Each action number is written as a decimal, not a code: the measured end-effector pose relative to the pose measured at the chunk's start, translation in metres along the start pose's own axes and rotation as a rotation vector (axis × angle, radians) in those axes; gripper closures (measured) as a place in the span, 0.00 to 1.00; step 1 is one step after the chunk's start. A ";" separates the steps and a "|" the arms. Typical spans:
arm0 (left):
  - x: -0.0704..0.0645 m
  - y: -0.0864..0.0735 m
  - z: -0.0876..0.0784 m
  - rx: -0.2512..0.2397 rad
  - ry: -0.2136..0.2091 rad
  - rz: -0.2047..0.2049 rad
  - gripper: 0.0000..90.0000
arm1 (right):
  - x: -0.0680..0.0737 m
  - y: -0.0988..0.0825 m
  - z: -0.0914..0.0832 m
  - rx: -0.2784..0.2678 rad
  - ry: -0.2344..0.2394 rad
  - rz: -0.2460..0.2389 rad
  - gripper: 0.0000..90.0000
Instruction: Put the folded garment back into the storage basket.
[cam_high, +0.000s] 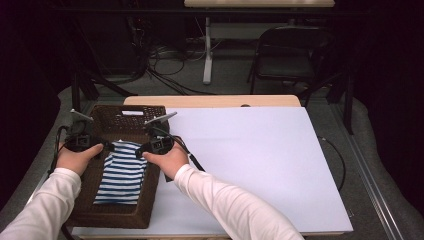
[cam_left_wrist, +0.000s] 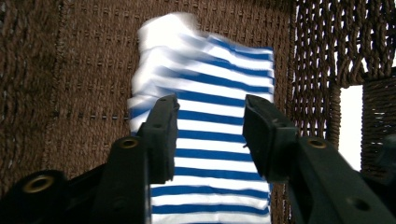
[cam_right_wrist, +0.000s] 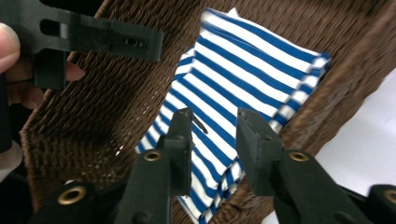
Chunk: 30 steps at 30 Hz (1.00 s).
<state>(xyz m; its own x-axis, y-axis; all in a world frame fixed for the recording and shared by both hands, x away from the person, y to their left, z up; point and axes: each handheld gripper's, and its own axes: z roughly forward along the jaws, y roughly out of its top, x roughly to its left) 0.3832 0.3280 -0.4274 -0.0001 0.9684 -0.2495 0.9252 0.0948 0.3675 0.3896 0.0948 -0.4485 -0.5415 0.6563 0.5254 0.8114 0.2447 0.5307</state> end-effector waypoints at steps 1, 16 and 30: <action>0.000 0.000 0.000 0.000 0.000 0.000 0.57 | 0.000 0.000 0.000 0.000 0.000 0.000 0.73; -0.007 0.001 -0.002 -0.002 -0.025 0.018 0.28 | 0.003 -0.001 -0.019 -0.060 -0.079 -0.210 0.52; -0.020 -0.004 -0.004 -0.040 -0.079 0.096 0.12 | -0.005 -0.002 -0.041 -0.064 -0.137 -0.277 0.48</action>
<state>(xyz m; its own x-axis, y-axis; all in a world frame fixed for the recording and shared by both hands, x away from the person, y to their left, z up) 0.3776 0.3097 -0.4201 0.1187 0.9525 -0.2804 0.9038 0.0134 0.4278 0.3811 0.0615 -0.4248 -0.7018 0.6623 0.2626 0.6193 0.3850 0.6842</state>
